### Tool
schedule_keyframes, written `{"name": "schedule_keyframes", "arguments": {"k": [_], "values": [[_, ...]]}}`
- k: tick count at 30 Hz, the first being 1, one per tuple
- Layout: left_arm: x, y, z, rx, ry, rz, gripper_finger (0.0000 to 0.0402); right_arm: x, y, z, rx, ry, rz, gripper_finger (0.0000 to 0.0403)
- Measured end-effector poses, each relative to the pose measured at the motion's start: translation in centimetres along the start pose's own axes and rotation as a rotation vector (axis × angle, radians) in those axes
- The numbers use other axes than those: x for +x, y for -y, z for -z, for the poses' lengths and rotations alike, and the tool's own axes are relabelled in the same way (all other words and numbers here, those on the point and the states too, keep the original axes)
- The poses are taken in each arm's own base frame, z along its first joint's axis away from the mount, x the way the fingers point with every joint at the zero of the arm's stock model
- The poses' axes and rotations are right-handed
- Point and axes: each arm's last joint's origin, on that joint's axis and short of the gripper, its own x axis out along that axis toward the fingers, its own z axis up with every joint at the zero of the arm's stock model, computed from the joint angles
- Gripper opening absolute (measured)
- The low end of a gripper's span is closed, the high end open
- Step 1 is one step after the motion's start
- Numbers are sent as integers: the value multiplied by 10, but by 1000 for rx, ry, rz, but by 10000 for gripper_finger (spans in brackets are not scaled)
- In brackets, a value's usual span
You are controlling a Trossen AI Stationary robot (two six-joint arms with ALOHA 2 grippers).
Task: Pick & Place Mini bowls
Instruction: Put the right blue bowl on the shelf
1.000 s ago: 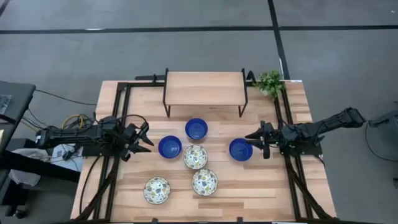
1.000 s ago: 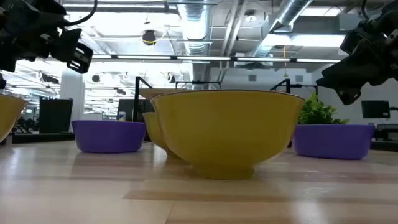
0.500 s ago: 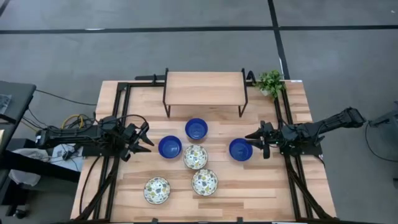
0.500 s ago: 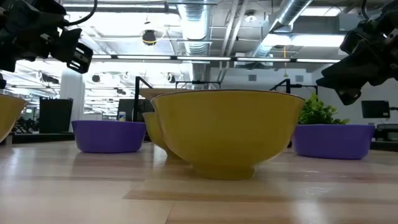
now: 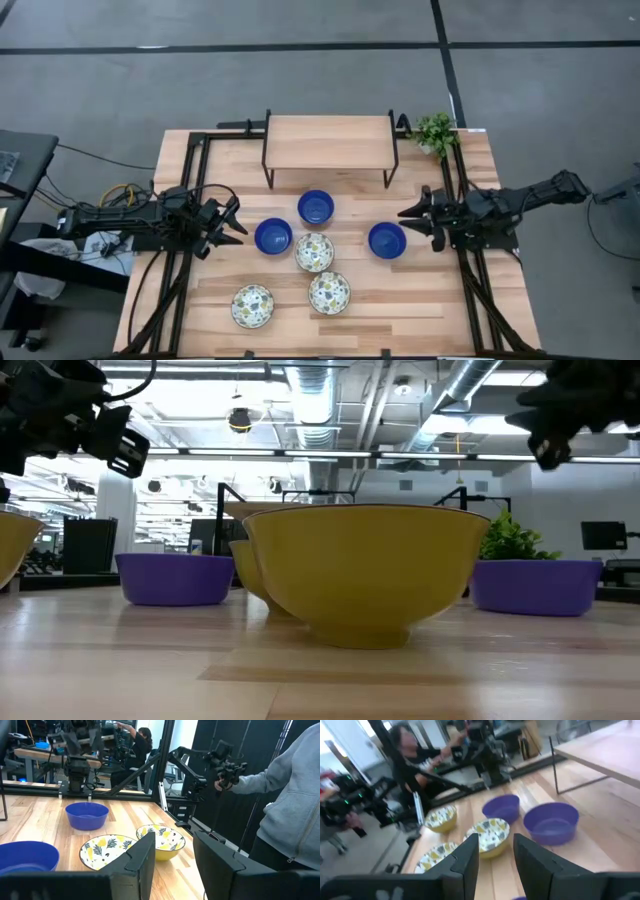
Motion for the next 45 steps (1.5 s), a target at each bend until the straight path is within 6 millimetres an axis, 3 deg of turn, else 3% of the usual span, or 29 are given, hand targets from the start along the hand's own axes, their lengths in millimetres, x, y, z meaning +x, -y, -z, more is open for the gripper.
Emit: {"name": "schedule_keyframes", "arguments": {"k": [8,14,23,30,45], "values": [[0,0,0,0,0,0,131,12,-25,-55,-18,-296,67,111],[0,0,0,-1,-2,0,131,33,-38,-72,-10,-526,70,111],[0,0,0,-2,-3,-1,131,65,-46,-62,109,-665,21,111],[0,0,1,-4,-7,-1,131,77,-43,-54,202,-728,79,111],[2,-2,6,-24,-55,-9,131,57,-9,-42,420,-953,445,115]]}}
